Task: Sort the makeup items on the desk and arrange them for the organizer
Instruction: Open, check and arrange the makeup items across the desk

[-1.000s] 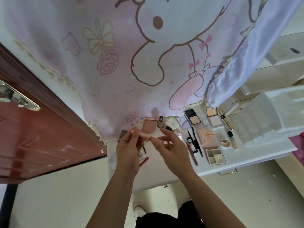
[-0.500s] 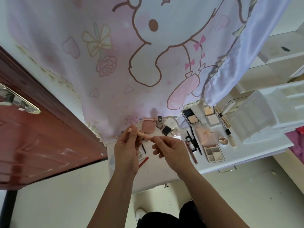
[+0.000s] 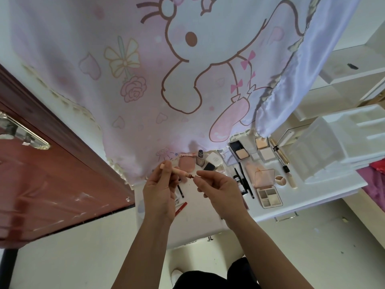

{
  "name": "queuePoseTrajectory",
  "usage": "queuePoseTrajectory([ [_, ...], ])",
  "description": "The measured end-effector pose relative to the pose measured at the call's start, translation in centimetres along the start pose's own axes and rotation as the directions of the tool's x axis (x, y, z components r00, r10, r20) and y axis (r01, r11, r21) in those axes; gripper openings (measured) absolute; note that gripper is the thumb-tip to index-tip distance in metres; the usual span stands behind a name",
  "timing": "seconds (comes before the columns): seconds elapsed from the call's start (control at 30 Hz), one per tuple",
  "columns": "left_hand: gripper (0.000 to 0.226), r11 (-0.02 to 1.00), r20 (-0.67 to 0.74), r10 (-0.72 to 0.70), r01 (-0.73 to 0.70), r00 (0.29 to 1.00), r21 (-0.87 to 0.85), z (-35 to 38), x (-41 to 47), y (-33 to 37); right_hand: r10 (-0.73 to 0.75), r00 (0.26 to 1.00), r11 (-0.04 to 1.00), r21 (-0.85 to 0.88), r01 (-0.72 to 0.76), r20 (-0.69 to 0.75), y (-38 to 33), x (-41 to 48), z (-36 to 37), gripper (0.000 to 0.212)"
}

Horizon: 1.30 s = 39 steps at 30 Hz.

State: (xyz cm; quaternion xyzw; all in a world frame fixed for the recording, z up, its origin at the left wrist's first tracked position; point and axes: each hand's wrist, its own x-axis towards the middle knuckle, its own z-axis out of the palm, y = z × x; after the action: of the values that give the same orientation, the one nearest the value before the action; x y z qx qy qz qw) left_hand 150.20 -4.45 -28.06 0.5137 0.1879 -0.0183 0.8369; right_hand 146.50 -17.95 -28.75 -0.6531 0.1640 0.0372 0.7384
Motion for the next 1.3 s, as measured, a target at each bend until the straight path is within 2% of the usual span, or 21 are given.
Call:
queuePoseTrajectory([
  [0.17,0.021,1.000,0.016,0.001,-0.002,1.000,0.003,0.1,0.1,0.0,0.000,1.000,0.998,0.055,0.001,-0.012,-0.2,0.0,-0.2,0.023],
  [0.3,0.028,1.000,0.027,0.019,-0.019,0.999,-0.005,0.4,0.1,0.2,0.030,1.000,0.997,0.067,-0.029,-0.006,-0.4,0.2,-0.1,0.030],
  [0.43,0.038,0.999,0.030,0.033,-0.033,0.999,0.009,0.2,0.3,0.2,0.083,0.997,0.996,0.021,-0.083,-0.002,-0.4,0.0,-0.2,0.027],
  [0.57,0.032,1.000,-0.006,0.003,-0.003,1.000,-0.019,0.1,0.3,0.2,0.022,1.000,0.999,0.022,-0.023,0.014,-0.3,0.0,-0.5,0.010],
  [0.7,0.019,0.999,-0.017,-0.022,0.022,1.000,-0.043,-0.4,0.7,-0.2,0.029,1.000,0.999,0.038,-0.029,0.006,-0.3,0.2,-0.6,0.015],
  [0.77,0.024,0.999,-0.013,-0.025,0.024,1.000,-0.046,-0.6,0.9,-0.4,0.035,0.999,0.998,0.045,-0.034,-0.010,-0.2,0.2,-0.6,0.017],
  [1.0,0.016,0.998,0.005,-0.067,0.068,0.998,-0.006,-0.8,0.7,-0.6,0.046,0.999,0.999,0.024,-0.046,-0.009,0.4,0.9,-0.9,0.020],
  [1.1,0.017,0.988,0.093,-0.092,0.079,0.991,0.136,-1.5,0.9,-0.5,0.062,0.997,0.996,0.070,-0.059,-0.036,0.9,1.4,-1.2,0.019],
  [1.17,0.006,0.946,0.182,-0.127,0.064,0.975,0.318,-2.6,1.2,-0.8,0.094,0.993,0.988,0.128,-0.084,-0.074,1.2,2.0,-1.7,0.019],
  [1.23,0.012,0.853,0.277,-0.184,0.014,0.943,0.521,-3.7,1.8,-1.6,0.113,0.989,0.988,0.121,-0.101,-0.093,1.5,2.7,-2.6,0.020],
  [1.3,0.012,0.719,0.352,-0.208,-0.101,0.912,0.687,-4.1,2.0,-2.6,0.097,0.992,0.995,-0.008,-0.098,-0.081,2.0,3.5,-3.5,0.021],
])
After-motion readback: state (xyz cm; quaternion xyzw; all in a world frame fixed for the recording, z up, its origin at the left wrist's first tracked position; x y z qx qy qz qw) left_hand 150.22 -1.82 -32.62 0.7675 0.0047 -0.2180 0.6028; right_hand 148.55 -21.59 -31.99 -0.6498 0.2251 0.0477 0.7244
